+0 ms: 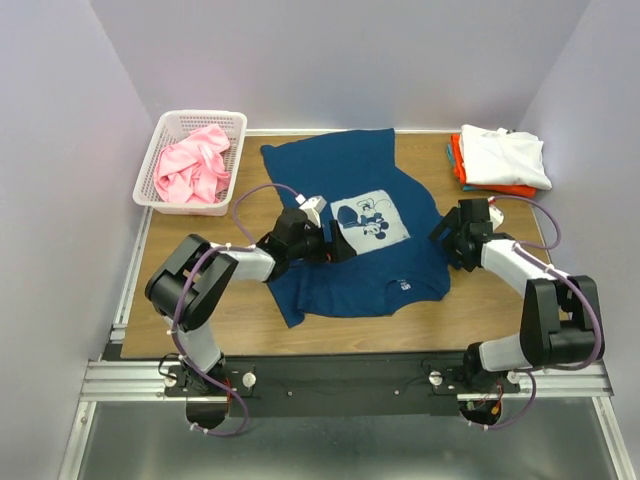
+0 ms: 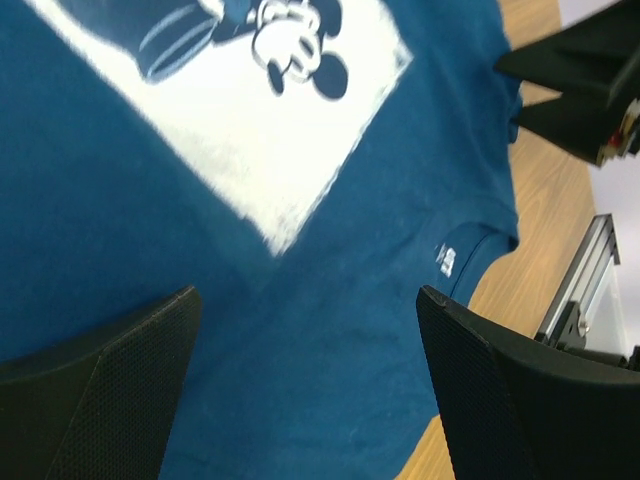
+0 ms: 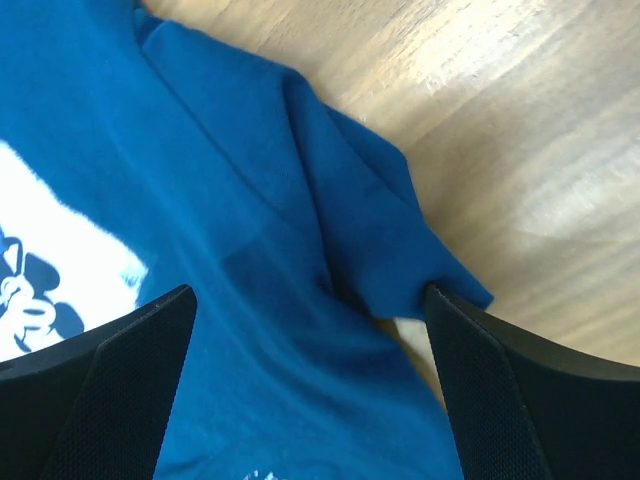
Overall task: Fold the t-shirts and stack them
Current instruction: Flatten the tshirt out
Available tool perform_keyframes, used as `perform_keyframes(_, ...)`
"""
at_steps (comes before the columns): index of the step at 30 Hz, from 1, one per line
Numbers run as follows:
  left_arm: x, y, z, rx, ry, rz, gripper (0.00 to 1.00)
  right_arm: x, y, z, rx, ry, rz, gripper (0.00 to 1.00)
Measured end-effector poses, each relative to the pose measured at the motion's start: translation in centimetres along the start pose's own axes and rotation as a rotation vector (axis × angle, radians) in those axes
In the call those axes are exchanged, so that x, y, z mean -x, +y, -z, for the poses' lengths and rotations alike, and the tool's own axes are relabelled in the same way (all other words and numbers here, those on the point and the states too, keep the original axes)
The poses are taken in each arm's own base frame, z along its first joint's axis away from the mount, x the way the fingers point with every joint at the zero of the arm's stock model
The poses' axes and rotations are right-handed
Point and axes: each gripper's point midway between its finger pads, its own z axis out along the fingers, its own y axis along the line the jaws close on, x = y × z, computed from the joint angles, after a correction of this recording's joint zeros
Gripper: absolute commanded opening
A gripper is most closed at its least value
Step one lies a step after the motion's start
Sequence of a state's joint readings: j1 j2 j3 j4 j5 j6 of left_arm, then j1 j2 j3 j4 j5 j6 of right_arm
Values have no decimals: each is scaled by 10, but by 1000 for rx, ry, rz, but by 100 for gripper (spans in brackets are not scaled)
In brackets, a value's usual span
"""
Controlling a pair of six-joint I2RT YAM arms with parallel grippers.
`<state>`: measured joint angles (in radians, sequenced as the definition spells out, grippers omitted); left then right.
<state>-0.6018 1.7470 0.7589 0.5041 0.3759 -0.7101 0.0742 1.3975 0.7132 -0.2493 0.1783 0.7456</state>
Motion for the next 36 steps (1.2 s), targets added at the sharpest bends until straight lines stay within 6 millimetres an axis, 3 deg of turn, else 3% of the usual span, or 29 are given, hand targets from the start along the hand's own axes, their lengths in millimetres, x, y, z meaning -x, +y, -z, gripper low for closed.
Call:
perform_keyframes(4,-18,9,5,12,29,7,96,0,0,-15,-8,19,-15,100)
perform_keyframes(9,-30,7,18,-2,29,0,95,26,21,-38,26,-16,-23,100)
perform_keyframes(16,-68,4,63,-19,48,33,95,74,79,-85,125,-65,46,100)
perform_keyframes(23,-119,-33,86,-89,163,22,96,90,126,-103,279,-42,159,100)
perform_keyframes(26,-132,-46,87,-116,203,11,96,94,137,-99,330,-41,213,100)
perform_keyframes(29,-128,-61,87,-144,197,-8,98,99,144,-89,365,-58,268,100)
perform_keyframes(32,-100,-79,82,-135,129,-45,98,109,152,-63,399,-105,301,100)
perform_keyframes(34,-68,-85,76,-82,45,-69,98,113,154,-30,430,-149,307,100)
perform_keyframes(35,-62,-80,75,-41,20,-74,98,113,155,-14,441,-169,310,100)
perform_keyframes(36,-37,-90,74,-37,-47,-84,98,111,157,4,459,-190,316,100)
